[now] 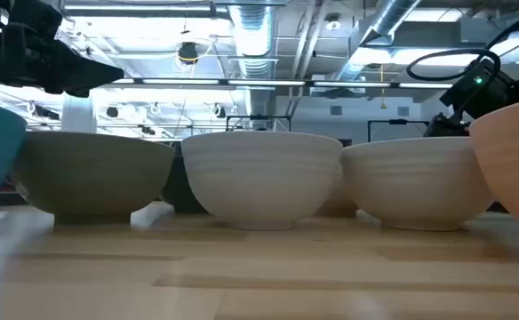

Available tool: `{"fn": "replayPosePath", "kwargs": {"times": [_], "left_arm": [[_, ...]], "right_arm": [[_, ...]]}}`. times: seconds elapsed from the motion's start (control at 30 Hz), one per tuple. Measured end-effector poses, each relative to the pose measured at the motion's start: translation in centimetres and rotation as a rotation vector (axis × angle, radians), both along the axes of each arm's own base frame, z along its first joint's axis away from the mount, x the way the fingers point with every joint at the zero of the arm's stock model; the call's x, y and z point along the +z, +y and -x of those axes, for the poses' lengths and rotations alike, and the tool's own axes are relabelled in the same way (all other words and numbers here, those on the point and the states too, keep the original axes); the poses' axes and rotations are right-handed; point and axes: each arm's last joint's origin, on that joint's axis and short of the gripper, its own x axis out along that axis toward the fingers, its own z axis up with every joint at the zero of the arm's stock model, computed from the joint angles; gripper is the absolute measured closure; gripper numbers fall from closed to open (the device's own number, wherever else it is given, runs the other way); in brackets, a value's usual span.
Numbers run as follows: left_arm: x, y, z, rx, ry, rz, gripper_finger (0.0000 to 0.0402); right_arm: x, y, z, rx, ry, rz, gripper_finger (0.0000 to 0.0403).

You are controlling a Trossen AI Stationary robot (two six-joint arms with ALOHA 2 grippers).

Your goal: Nest bowls inside each other

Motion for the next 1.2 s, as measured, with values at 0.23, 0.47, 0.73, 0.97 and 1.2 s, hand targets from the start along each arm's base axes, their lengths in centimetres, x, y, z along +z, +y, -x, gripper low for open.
{"fn": "replayPosePath", "kwargs": {"times": [0.23,0.47,0.73,0.97,1.2], "left_arm": [[0.1,0.0,0.0,0.000,-0.006,0.001,0.0392],[0.1,0.0,0.0,-0.003,-0.029,0.086,0.0392],[0.1,0.0,0.0,-0.037,-0.219,0.840,0.0392],[0.3,0.5,0.2,0.089,-0.380,1.054,0.0392],[3.1,0.2,0.6,-0.121,-0.494,0.943,0.0392]], "right_arm": [[0.0,0.0,0.0,0.004,0.000,0.005,0.0346],[0.4,-0.1,-0.4,0.003,-0.043,0.016,0.0346],[5.5,-1.0,-4.1,-0.363,-0.320,-0.560,0.0346],[8.4,-1.7,-5.8,-0.342,-0.455,-0.422,0.0346],[12.0,-1.8,-7.6,-0.299,-0.571,-0.444,0.0346]]}}
